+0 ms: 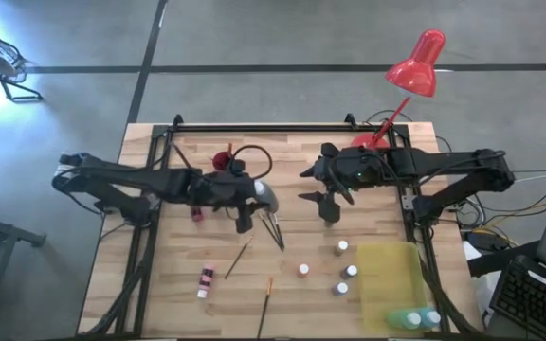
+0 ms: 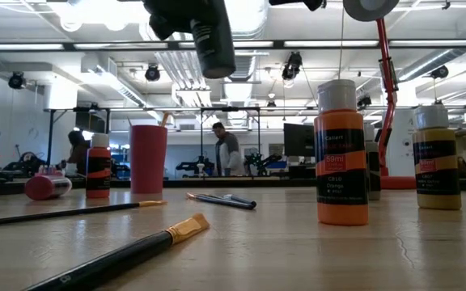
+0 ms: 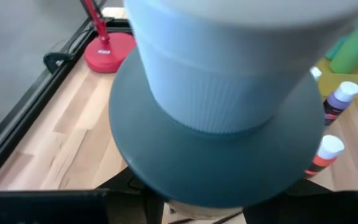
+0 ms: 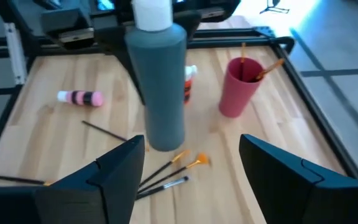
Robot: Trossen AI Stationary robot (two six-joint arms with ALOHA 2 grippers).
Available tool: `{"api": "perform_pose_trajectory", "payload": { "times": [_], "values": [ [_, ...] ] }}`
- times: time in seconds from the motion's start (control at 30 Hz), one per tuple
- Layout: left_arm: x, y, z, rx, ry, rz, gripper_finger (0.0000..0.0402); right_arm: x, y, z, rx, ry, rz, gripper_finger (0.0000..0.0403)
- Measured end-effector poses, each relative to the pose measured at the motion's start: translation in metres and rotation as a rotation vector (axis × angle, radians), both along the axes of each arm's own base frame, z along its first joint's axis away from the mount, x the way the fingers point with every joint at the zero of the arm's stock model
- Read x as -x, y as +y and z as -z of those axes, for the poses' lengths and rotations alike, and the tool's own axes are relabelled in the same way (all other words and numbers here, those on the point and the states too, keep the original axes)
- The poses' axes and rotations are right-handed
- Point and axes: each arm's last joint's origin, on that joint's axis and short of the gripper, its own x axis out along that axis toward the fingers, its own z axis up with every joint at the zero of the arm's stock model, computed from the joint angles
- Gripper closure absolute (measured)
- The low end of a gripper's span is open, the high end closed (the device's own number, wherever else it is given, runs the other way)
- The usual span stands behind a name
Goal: Pick & Place Paint Supplies
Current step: Put the black paint bottle into the bin
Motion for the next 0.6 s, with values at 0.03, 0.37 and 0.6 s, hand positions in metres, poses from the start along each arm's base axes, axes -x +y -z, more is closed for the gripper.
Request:
{"api": "perform_pose_trajectory", "payload": {
  "times": [0.03, 0.37, 0.6],
  "values": [
    [-0.002, 0.001, -0.001, 0.0, -0.001, 0.009, 0.0246, 0.002, -0.001, -0.001, 0.006, 0.0, 0.008, 0.0143],
    [-0.026, 0.022, -0.009, -0.006, 0.013, 0.05, 0.0246, 0.015, -0.003, -0.01, 0.05, -0.022, 0.038, 0.0169],
    [-0.048, 0.03, -0.016, -0.022, 0.02, 0.11, 0.0246, 0.022, -0.005, -0.014, 0.075, -0.022, 0.076, 0.0166]
  ]
}}
